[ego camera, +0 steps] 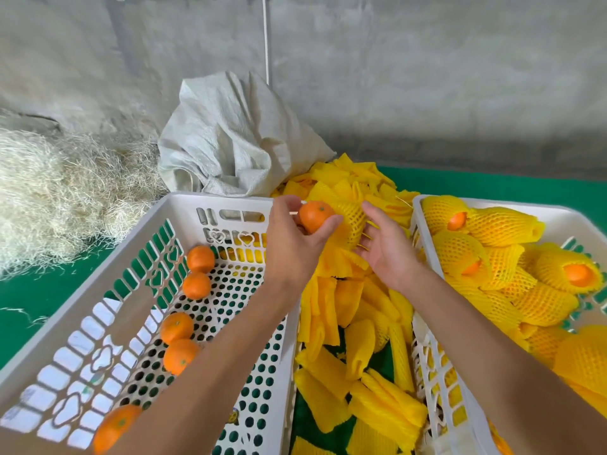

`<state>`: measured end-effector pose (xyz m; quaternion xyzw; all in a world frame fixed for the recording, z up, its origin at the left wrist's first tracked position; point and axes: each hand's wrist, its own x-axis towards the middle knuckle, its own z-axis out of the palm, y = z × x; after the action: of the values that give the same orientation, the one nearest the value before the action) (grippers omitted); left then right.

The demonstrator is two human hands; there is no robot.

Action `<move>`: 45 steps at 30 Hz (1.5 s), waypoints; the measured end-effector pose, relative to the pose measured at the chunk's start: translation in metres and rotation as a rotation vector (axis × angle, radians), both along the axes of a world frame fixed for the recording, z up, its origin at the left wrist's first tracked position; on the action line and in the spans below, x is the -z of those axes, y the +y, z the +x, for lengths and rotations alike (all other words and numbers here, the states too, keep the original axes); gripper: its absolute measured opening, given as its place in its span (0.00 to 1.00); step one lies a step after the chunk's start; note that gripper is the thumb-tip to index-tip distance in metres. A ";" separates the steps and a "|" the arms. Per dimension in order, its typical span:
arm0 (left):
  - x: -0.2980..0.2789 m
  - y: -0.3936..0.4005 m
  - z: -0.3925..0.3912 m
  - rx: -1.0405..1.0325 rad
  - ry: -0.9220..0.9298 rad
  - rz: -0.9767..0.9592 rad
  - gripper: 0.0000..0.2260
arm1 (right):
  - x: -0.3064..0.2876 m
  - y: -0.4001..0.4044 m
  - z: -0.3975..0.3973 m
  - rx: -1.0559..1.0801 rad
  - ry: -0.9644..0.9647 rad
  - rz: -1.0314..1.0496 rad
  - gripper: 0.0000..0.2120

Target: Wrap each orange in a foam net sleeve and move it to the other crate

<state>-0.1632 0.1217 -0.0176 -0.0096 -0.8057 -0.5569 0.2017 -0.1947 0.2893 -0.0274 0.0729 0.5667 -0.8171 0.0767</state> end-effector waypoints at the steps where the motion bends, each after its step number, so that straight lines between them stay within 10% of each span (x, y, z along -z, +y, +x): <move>1: 0.002 0.006 0.002 0.016 -0.014 0.096 0.29 | -0.001 -0.001 0.001 -0.015 0.017 -0.012 0.23; 8: 0.010 0.010 -0.002 0.012 0.061 0.207 0.13 | -0.005 -0.010 0.010 -0.076 0.132 -0.052 0.14; 12: 0.009 0.014 0.003 0.069 0.025 0.108 0.23 | -0.008 -0.019 0.018 -0.051 0.390 0.225 0.11; 15: 0.008 0.013 0.003 0.142 -0.052 0.202 0.31 | -0.005 -0.025 0.020 -0.055 0.547 0.432 0.23; 19: 0.006 0.013 0.001 0.118 -0.029 0.174 0.19 | 0.004 -0.024 0.017 -0.021 0.572 0.643 0.36; 26: 0.003 0.009 0.001 0.085 -0.030 0.384 0.20 | 0.004 -0.022 0.017 0.040 0.489 0.291 0.12; 45: 0.009 0.010 -0.005 0.102 0.015 0.220 0.18 | 0.000 -0.014 0.015 -0.019 0.367 0.207 0.22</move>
<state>-0.1686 0.1316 -0.0271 -0.0324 -0.7367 -0.6513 0.1790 -0.1792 0.2757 -0.0274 -0.0751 0.6526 -0.7534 -0.0279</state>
